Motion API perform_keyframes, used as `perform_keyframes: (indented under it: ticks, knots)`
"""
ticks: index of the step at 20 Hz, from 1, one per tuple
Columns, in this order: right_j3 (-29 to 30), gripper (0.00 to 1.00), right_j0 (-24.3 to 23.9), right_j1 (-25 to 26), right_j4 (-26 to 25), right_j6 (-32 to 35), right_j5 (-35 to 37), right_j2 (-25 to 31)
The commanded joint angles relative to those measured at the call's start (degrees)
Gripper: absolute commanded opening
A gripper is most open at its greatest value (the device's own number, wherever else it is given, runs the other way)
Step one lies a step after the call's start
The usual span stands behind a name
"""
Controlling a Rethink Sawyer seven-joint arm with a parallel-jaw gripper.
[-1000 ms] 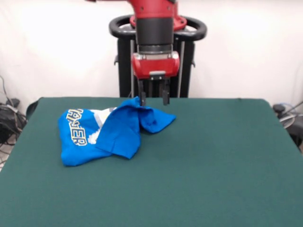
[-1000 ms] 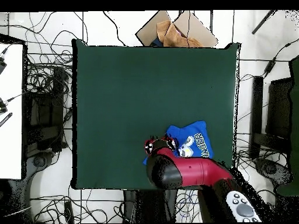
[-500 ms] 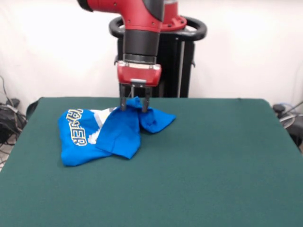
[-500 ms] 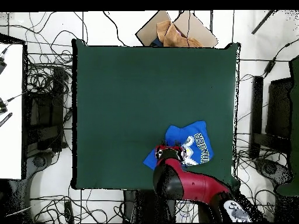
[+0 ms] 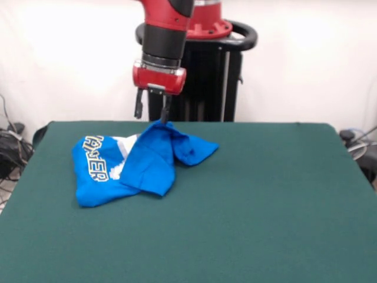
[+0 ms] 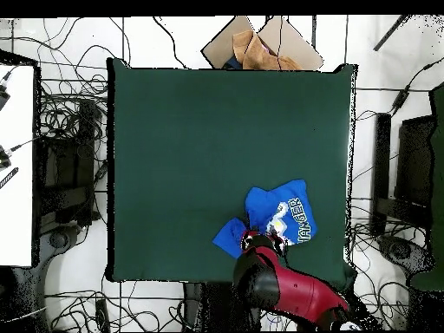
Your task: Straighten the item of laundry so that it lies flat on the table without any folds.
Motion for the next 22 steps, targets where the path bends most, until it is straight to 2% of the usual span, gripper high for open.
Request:
perform_keyframes:
  ticks: [1,4,9,14,19,22]
  knots:
    - [2.5,1.0,2.1,4.9,6.6,16.3,0.1,-0.3]
    - [3.3,1.0,-1.2,9.6,6.7,18.5,-6.5,1.9]
    - [1.3,1.0,-5.7,15.7,3.9,19.1,-16.1,5.3]
    - [0.1,1.0,-6.2,19.3,3.2,18.5,-22.9,5.7]
    - [1.4,1.0,-9.0,19.1,2.5,18.5,-23.5,9.6]
    - [4.7,1.0,-10.4,14.3,3.5,19.7,-20.8,13.7]
